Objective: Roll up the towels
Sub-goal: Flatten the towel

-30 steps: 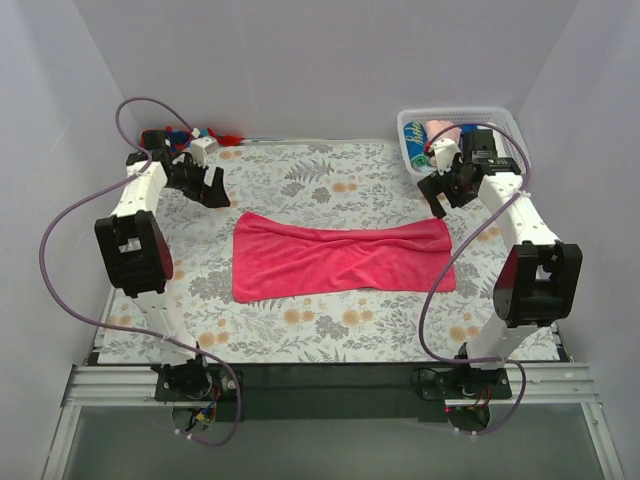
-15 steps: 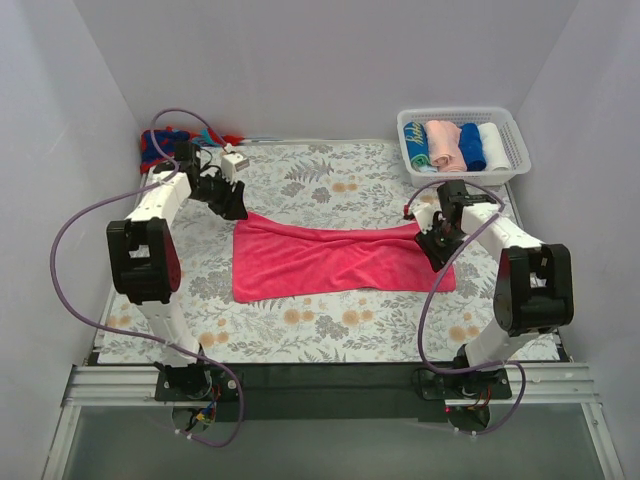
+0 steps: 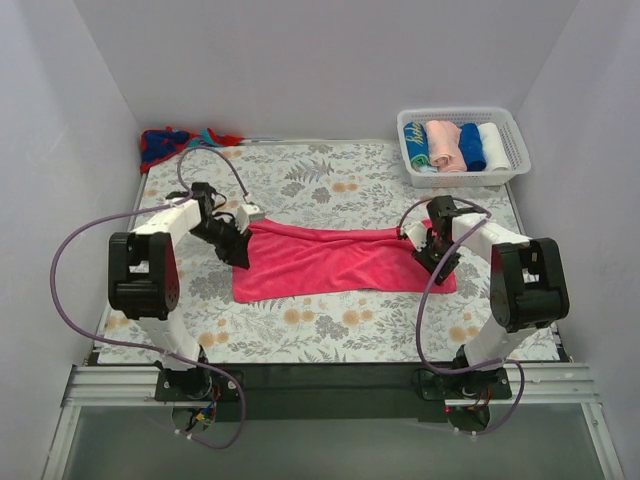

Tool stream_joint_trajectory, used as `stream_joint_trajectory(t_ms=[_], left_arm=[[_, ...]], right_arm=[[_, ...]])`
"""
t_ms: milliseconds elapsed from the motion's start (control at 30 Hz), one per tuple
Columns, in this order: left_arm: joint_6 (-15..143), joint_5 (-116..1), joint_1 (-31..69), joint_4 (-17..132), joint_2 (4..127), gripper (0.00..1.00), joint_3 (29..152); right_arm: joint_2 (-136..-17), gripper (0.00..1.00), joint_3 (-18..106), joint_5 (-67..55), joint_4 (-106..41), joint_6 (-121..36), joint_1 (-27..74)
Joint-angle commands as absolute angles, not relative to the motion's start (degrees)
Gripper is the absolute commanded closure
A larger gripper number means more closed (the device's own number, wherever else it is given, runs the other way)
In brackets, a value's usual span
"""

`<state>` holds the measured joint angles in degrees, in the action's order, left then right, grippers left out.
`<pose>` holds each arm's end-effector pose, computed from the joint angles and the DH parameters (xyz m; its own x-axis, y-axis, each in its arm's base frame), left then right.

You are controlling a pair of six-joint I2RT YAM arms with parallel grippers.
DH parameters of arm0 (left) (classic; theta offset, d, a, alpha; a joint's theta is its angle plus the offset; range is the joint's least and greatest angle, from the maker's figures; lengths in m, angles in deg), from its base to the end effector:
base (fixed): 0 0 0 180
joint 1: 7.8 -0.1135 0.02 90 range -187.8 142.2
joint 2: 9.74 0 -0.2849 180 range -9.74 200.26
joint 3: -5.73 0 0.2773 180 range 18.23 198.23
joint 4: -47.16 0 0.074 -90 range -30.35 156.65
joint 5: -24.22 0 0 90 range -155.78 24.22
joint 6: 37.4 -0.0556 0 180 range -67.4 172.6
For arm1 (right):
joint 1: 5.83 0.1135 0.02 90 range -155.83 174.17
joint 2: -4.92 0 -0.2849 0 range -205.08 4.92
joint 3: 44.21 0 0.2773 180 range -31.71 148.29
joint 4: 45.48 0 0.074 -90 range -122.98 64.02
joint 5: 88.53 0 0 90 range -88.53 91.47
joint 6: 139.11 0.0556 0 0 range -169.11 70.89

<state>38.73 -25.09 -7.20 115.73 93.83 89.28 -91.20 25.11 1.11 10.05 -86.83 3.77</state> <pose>0.3499 -0.0399 0.1794 -0.9647 0.1919 -0.1801 0.2629 0.7334 -0.6269 0.3107 0.0529 0.1433 -0.6704 -0.7339 -0.1094 -0.7304 0.6787 -0.0767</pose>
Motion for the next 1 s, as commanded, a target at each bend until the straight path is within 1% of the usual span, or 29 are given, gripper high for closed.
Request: stream_joint_trajectory(t_ms=[0,67,100,233,400,533,567,633,667,700,733,767,800,833,933,967], left_arm=[[29.58,-28.85,-3.33,118.11,87.13,0.92,82.67],[29.75,-30.53,-2.53,116.18,86.77,0.94,79.06],[29.58,-31.14,-2.53,115.99,86.77,0.96,78.18],[28.17,-37.11,-2.53,116.69,86.77,1.00,73.79],[21.95,-43.19,-4.28,120.99,79.93,1.00,65.18],[19.21,-45.04,-6.04,124.95,76.14,1.00,63.76],[18.86,-45.12,-6.65,126.44,75.78,1.00,63.93],[18.59,-44.60,-7.71,127.24,75.17,1.00,66.30],[18.76,-42.34,-7.72,127.94,75.34,0.99,68.13],[19.11,-40.75,-7.72,128.47,75.78,0.96,70.33],[20.25,-38.47,-9.46,129.95,77.61,0.94,76.44],[21.13,-36.27,-9.56,130.57,78.76,0.91,79.81],[22.53,-32.25,-9.82,130.84,79.99,0.88,86.72],[26.29,-30.64,-9.91,129.89,82.61,0.85,89.74],[33.06,-27.64,-10.00,125.68,85.70,0.80,98.44],[37.79,-27.98,-10.00,120.70,87.28,0.79,99.52]], right_arm=[[-90.45,0.77,19.89,3.23,12.37,-90.33,4.97],[-90.09,0.78,18.48,3.40,12.90,-91.03,5.76],[-89.66,0.78,18.13,3.67,13.33,-91.56,6.03],[-88.51,0.78,15.32,4.90,14.48,-94.02,7.17],[-86.32,0.78,11.98,4.81,18.16,-96.83,8.75],[-82.45,0.76,9.87,2.62,22.56,-99.91,11.91],[-80.62,0.74,9.86,-0.34,25.61,-101.39,13.57],[-78.68,0.71,11.52,-3.26,28.44,-102.72,15.34],[-77.10,0.68,12.66,-5.80,30.02,-103.16,15.43],[-76.65,0.67,14.50,-6.61,30.47,-102.55,15.44],[-76.38,0.67,18.17,-7.40,30.74,-102.11,14.91],[-76.55,0.67,20.91,-9.06,31.00,-100.63,14.47],[-76.99,0.67,23.46,-10.03,30.92,-99.92,13.69],[-77.60,0.67,29.31,-11.00,30.66,-99.13,11.33],[-82.78,0.68,38.04,-14.34,28.99,-94.39,5.97],[-85.58,0.68,42.25,-14.35,27.07,-93.07,4.90]])
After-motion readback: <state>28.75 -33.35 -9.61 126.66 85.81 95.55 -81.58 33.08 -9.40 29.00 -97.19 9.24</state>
